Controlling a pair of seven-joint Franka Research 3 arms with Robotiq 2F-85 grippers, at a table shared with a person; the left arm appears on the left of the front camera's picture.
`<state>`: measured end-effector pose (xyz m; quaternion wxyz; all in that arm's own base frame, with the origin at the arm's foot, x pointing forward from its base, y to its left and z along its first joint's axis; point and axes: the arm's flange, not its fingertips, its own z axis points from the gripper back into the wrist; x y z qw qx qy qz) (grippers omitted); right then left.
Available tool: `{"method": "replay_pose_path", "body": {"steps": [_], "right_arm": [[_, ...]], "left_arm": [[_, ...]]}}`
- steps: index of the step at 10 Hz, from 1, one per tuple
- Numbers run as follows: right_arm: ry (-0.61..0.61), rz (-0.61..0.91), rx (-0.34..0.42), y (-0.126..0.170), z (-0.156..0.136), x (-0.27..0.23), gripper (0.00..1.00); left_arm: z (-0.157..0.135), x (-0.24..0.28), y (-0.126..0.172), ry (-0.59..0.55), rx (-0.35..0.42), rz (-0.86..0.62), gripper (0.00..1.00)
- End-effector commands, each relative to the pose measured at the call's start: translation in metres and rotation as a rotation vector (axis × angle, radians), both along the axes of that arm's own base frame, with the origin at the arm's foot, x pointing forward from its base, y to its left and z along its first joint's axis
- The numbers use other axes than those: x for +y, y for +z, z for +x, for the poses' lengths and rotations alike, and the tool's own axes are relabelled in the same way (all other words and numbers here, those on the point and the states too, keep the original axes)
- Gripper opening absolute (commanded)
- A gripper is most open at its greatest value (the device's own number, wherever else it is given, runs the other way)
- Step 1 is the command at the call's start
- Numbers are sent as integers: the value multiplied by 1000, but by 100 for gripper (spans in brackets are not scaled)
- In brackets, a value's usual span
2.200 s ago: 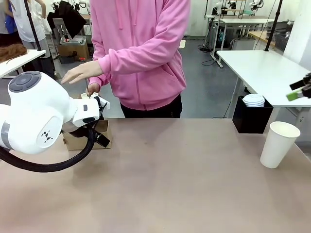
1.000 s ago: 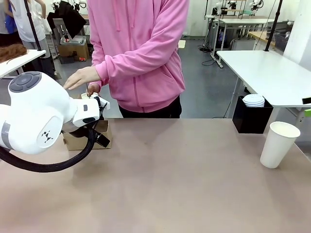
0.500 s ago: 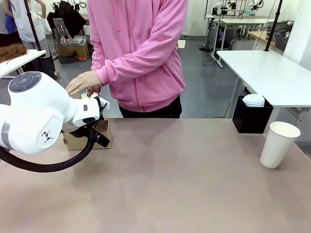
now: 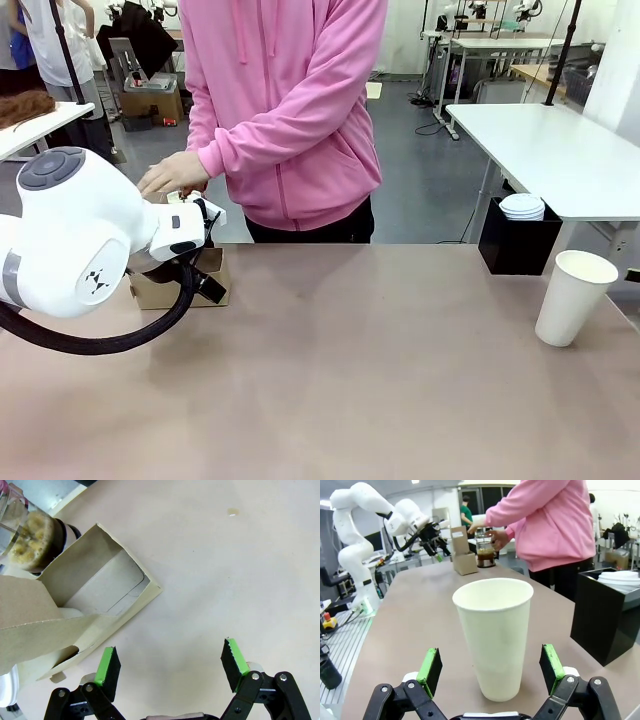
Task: Pour a drink into a cup and package it in a carrier.
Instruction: Pick up the 600 ml Paper Cup and place it in the middle top area of the table.
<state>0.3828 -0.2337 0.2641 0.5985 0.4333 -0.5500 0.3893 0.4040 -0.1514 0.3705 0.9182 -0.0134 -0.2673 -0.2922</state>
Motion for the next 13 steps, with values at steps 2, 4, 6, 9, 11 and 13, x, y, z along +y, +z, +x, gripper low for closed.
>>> {"method": "replay_pose_path", "body": {"steps": [2, 4, 6, 9, 11, 13], "right_arm": [[-29, 21, -26, -16, 5, 17, 100], [-74, 16, -29, -24, 8, 38, 100], [-107, 22, -20, -28, 11, 53, 100], [-113, 21, -16, -28, 14, 62, 100], [-97, 21, 3, -30, 20, 73, 100], [-92, 26, 22, -33, 27, 84, 100]], "left_arm": [[0, 0, 0, -1, 0, -1, 100], [0, 0, 0, -1, 0, -1, 100], [0, 0, 0, -1, 0, -1, 100], [0, 0, 0, -1, 0, -1, 100], [0, 0, 0, -1, 0, -1, 100], [0, 0, 0, -1, 0, -1, 100]]}}
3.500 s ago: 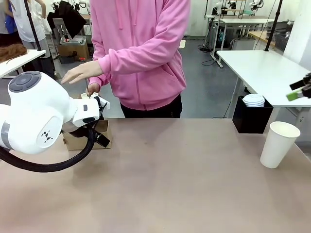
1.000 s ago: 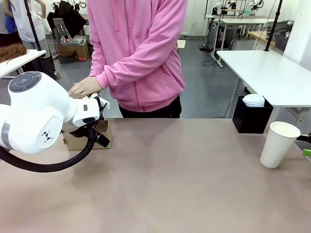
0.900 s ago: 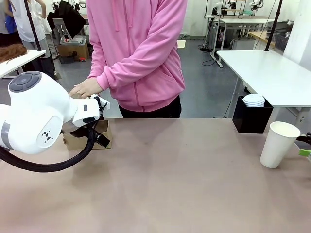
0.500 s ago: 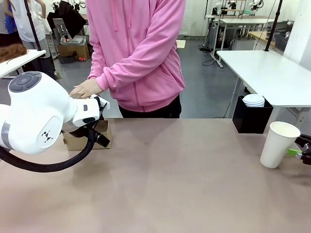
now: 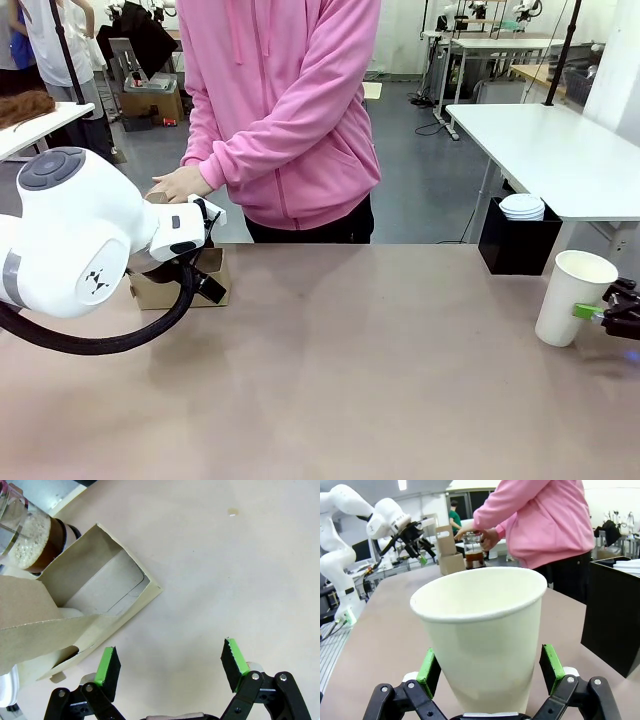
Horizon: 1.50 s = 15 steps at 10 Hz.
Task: Pour a drink into a cup and package it in a carrier.
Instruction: Pick up the 600 ml Paper Cup and place it in the middle top area of the table.
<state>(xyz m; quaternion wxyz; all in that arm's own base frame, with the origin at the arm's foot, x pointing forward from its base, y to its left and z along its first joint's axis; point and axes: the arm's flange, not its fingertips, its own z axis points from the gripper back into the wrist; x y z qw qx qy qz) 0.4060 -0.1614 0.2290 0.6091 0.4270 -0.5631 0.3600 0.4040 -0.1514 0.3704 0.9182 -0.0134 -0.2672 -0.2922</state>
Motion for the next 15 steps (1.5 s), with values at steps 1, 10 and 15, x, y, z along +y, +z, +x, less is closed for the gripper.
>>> {"method": "replay_pose_path", "body": {"steps": [1, 10, 15], "right_arm": [[-15, 6, 15, 1, 9, 18, 100], [32, 16, 3, -3, 13, 29, 80], [-106, 60, 33, 77, 46, 129, 80]], "left_arm": [[0, 0, 0, -1, 0, -1, 100], [0, 0, 0, -1, 0, -1, 100], [0, 0, 0, -1, 0, -1, 100]]}}
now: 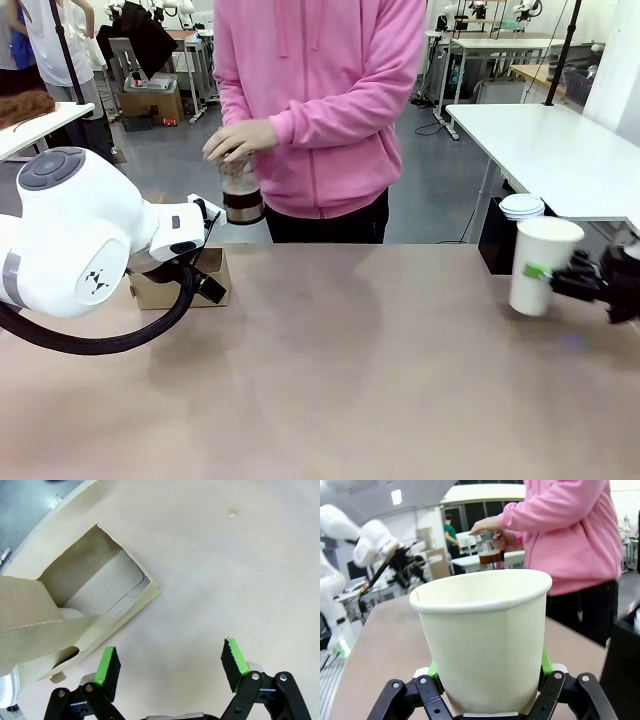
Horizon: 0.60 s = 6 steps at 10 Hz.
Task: Pour a drink into a cup and package it in a carrier.
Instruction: Pick up the 600 ml Paper Cup and place it in the middle top area of the table.
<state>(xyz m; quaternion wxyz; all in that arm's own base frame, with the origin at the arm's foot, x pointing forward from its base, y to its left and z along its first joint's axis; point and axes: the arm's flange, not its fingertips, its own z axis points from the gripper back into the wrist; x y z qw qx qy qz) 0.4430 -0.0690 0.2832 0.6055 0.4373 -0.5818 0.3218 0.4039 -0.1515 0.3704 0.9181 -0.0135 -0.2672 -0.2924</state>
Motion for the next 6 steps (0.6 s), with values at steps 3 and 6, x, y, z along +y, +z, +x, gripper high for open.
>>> {"method": "replay_pose_path", "body": {"steps": [3, 6], "right_arm": [[-113, 4, -31, 49, 44, 126, 80], [-127, -22, -62, 40, 91, 192, 80]], "left_arm": [[0, 0, 0, 0, 0, -1, 100], [0, 0, 0, 0, 0, -1, 100]]}}
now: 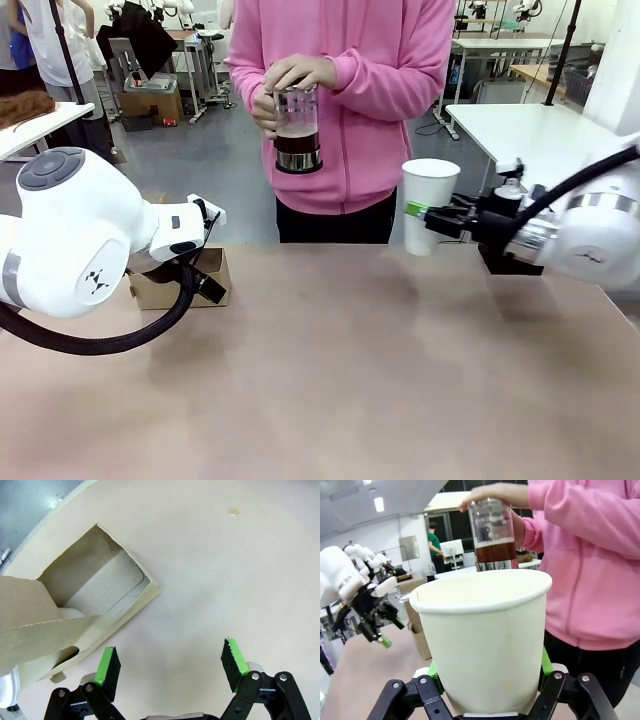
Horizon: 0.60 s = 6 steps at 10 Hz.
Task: Pour a drink into a cup and package it in a carrier.
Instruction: Pick up the 600 ml Paper Cup and place it in the middle top area of the table.
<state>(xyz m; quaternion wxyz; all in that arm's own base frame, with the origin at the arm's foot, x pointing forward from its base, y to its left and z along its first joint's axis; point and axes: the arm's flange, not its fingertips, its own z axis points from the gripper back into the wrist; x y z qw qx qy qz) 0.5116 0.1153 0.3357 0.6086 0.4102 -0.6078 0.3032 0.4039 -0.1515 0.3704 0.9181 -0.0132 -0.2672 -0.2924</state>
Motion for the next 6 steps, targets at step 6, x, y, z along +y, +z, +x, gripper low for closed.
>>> {"method": "replay_pose_path", "body": {"steps": [6], "right_arm": [[-83, -7, -15, -67, 94, 33, 80]], "left_arm": [[0, 0, 0, -1, 0, -1, 100]]}}
